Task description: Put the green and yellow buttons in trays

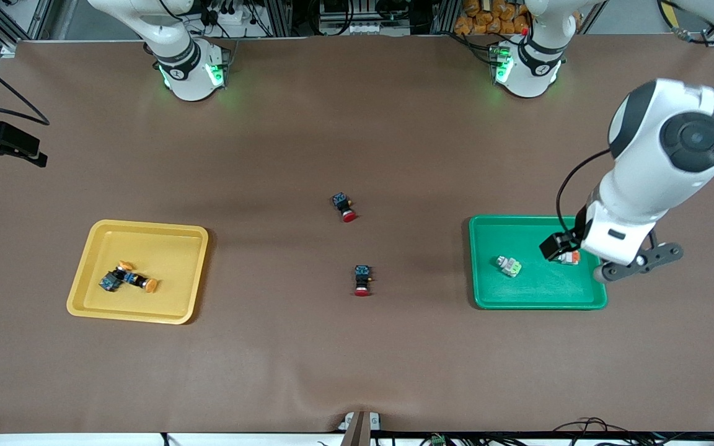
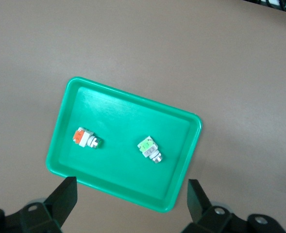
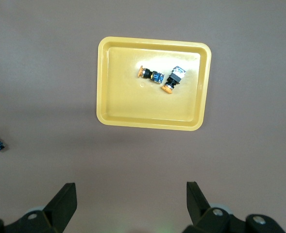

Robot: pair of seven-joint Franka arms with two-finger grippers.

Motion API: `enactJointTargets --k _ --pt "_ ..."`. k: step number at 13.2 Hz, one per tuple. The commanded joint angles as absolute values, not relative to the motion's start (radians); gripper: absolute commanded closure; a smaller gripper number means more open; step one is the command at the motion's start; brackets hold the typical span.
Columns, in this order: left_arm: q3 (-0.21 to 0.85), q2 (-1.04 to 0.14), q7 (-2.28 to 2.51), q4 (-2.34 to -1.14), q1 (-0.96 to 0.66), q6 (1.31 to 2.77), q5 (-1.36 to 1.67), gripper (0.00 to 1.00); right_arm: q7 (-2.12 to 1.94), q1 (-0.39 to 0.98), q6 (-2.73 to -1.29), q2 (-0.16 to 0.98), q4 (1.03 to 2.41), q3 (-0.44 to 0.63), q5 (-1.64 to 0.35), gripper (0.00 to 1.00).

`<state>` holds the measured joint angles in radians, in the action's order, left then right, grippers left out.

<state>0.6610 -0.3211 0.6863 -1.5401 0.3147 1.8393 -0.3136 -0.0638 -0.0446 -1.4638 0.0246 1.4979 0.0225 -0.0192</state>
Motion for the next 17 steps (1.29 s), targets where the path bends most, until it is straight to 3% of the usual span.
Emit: enactJointTargets --k 1,7,12,17 --pt "0.676 -0.293 0.64 -1.473 0.324 1.735 -0.284 0.0 -0.044 -0.052 -1.462 0.026 1.485 0.011 -0.02 0.0" --pt "0.628 -0.174 0.459 -1.462 0.313 1.619 -0.207 0.0 -0.044 -0.044 -1.468 0.028 1.485 0.011 -0.018 0.0" --pt "0.271 -0.075 0.322 -1.48 0.073 1.526 -0.091 0.0 -0.046 -0.049 -1.468 0.028 1.485 0.012 -0.018 0.0" --pt "0.1 0.031 0.242 -1.609 -0.006 1.513 -0.023 0.0 -0.046 -0.048 -1.468 0.028 1.485 0.012 -0.015 0.0"
